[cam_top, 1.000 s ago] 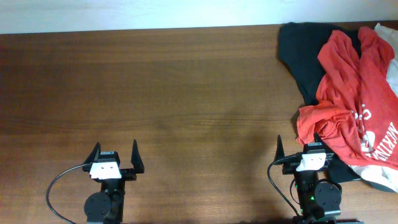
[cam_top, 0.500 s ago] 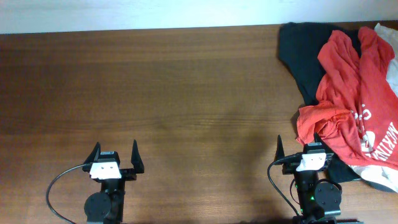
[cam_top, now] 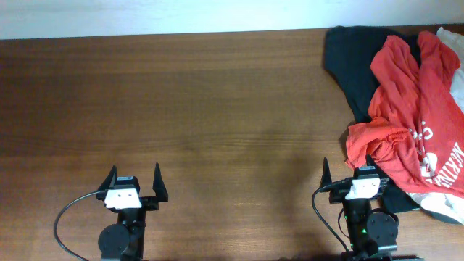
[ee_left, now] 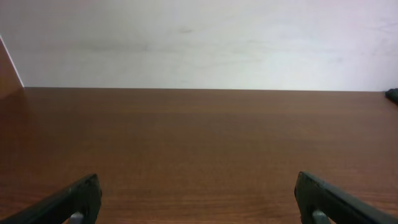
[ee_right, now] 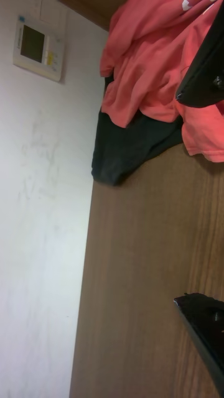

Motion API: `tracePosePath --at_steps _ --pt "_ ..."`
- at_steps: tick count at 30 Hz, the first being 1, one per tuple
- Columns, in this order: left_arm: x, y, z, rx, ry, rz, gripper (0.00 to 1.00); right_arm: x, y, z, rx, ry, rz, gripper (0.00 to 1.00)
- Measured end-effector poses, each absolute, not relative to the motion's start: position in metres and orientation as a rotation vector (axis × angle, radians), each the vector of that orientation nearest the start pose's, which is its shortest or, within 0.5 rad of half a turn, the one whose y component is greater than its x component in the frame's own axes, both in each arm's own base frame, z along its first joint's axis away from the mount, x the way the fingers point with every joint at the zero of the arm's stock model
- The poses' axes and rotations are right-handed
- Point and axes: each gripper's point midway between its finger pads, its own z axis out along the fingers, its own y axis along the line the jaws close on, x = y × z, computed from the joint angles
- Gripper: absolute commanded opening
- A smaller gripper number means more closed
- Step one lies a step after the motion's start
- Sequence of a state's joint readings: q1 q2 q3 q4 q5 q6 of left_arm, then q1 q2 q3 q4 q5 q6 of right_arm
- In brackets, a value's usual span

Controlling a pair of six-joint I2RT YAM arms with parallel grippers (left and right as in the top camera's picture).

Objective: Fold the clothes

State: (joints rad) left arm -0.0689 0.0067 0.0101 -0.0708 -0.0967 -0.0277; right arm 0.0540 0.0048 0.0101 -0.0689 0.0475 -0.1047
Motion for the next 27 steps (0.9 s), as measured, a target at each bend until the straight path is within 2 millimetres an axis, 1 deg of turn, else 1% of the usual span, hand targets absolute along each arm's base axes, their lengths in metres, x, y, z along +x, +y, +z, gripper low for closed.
tracePosePath --at_steps 16,21,24,27 --pt "0.246 -0.001 0.160 -0.038 1.637 0.003 0.99 0.246 0.005 0.159 -0.093 1.642 -0.076 0.99" --pt "0.247 -0.001 0.157 -0.035 1.686 0.006 0.99 0.246 0.005 0.146 -0.103 1.769 -0.076 0.99" --pt "0.248 -0.001 0.165 -0.033 1.722 0.009 0.99 0.251 0.005 0.153 -0.105 1.822 -0.080 0.99" --pt "0.254 -0.001 0.179 -0.031 1.762 0.012 0.99 0.263 0.005 0.172 -0.110 1.882 -0.082 0.99"
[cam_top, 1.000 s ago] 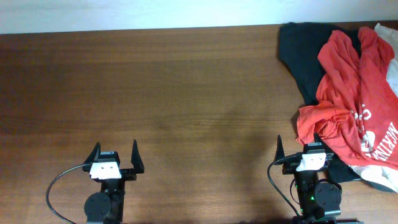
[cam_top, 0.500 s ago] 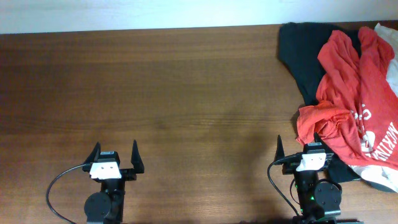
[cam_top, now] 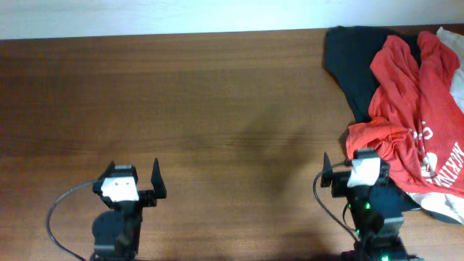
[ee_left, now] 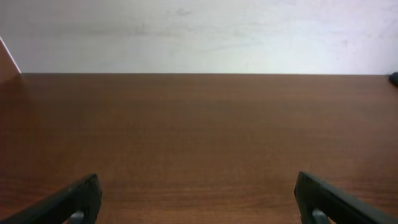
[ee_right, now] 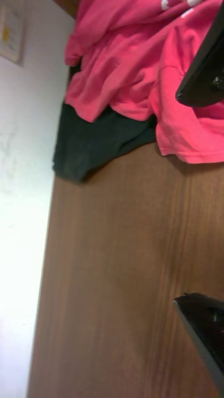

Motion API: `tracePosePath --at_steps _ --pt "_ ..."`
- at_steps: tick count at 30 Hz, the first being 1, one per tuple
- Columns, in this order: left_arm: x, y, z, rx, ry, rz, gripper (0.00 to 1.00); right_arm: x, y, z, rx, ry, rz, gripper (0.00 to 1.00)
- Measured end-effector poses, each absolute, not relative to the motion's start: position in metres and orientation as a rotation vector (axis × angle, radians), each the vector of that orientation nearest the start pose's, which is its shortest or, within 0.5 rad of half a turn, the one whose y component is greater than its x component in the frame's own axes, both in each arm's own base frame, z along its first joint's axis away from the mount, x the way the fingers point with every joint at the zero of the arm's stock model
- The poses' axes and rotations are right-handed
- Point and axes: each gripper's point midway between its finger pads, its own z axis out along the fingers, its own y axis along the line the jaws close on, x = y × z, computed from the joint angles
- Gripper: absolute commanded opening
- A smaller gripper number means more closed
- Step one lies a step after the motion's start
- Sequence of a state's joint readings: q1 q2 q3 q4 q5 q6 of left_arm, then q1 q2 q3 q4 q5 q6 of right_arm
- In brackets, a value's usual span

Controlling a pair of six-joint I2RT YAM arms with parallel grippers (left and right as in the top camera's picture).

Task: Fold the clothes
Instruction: 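Reach the right gripper into the pile and grasp the orange t-shirt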

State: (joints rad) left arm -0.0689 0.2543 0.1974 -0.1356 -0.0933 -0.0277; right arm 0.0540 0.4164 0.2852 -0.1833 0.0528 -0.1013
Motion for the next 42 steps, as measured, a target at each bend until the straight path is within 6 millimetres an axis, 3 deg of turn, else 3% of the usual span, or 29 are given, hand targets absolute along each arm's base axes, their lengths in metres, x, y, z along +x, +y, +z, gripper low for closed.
tracePosePath --at_steps 10,15,17,19,21,23,27,29,31,33,37,38,39,40,42 --pt "0.302 -0.010 0.209 0.002 2.036 0.004 0.99 0.315 0.008 0.199 -0.147 2.285 -0.086 0.99" --pt "0.327 -0.029 0.204 0.067 2.244 -0.096 0.99 0.345 0.008 0.229 -0.159 2.336 -0.091 0.99" --pt "0.338 -0.034 0.204 0.081 2.302 -0.124 0.99 0.353 -0.009 0.237 -0.081 2.331 -0.160 0.99" --pt "0.344 -0.037 0.204 0.088 2.333 -0.141 0.99 0.355 -0.047 0.235 0.115 2.343 -0.260 0.99" --pt "0.346 -0.039 0.203 0.091 2.344 -0.148 0.99 0.352 -0.089 0.219 0.324 2.374 -0.322 0.98" --pt "0.345 -0.040 0.202 0.093 2.350 -0.155 0.99 0.348 -0.125 0.194 0.500 2.423 -0.342 0.89" --pt "0.345 -0.041 0.202 0.096 2.351 -0.162 0.99 0.345 -0.161 0.147 0.715 2.499 -0.301 0.87" --pt "0.345 -0.041 0.202 0.097 2.351 -0.163 0.99 0.348 -0.166 0.120 0.765 2.550 -0.274 0.83" --pt "0.345 -0.041 0.202 0.097 2.351 -0.163 0.99 0.352 -0.163 0.098 0.779 2.598 -0.243 0.70" --pt "0.345 -0.041 0.202 0.097 2.351 -0.163 0.99 0.352 -0.161 0.082 0.799 2.639 -0.227 0.68" --pt "0.345 -0.041 0.202 0.097 2.351 -0.163 0.99 0.352 -0.159 0.053 0.844 2.694 -0.206 0.47" --pt "0.345 -0.041 0.202 0.097 2.351 -0.163 0.99 0.353 -0.159 0.049 0.842 2.699 -0.202 0.34" --pt "0.345 -0.041 0.202 0.097 2.351 -0.164 0.99 0.353 -0.159 0.047 0.855 2.698 -0.198 0.13" --pt "0.345 -0.041 0.202 0.097 2.351 -0.163 0.99 0.354 -0.159 0.046 0.853 2.700 -0.198 0.04" --pt "0.345 -0.041 0.202 0.097 2.351 -0.163 0.99 0.358 -0.160 0.047 0.868 2.677 -0.191 0.04"
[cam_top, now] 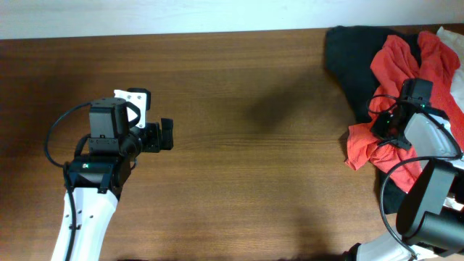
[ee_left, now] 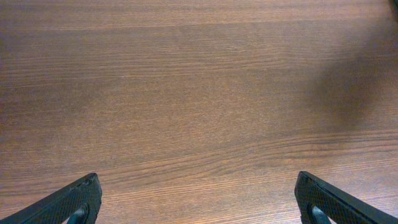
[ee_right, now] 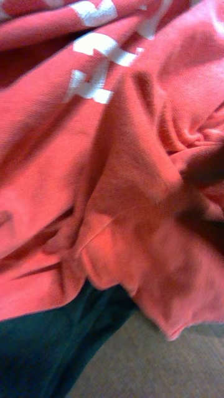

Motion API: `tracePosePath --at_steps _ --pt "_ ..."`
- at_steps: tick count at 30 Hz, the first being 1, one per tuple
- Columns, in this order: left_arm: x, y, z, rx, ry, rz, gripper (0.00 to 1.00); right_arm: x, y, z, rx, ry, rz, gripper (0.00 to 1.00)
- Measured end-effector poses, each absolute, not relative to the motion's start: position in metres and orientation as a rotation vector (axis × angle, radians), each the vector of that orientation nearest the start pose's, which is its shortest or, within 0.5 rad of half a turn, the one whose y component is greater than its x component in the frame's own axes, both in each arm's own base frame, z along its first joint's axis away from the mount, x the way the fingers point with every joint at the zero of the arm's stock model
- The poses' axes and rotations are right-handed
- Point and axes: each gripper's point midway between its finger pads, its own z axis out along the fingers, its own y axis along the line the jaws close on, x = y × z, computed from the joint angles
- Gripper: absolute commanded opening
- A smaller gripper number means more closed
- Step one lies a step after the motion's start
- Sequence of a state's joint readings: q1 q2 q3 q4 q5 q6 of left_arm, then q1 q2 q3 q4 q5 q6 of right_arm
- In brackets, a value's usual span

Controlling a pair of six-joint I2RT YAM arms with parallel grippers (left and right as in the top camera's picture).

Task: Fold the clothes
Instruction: 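Reach the right gripper into the pile and grasp the orange t-shirt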

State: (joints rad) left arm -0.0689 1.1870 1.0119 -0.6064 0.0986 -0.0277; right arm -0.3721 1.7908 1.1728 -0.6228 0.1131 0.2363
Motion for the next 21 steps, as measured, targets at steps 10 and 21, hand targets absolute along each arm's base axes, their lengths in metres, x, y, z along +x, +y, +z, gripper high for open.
tracePosePath --at_steps 10,21 --pt "0.343 -0.041 0.200 0.097 2.362 -0.164 0.99 0.365 -0.150 0.082 0.840 2.702 -0.092 0.04" --pt "0.345 -0.041 0.202 0.098 2.350 -0.166 0.99 0.382 -0.003 0.254 0.196 2.631 0.248 0.04"
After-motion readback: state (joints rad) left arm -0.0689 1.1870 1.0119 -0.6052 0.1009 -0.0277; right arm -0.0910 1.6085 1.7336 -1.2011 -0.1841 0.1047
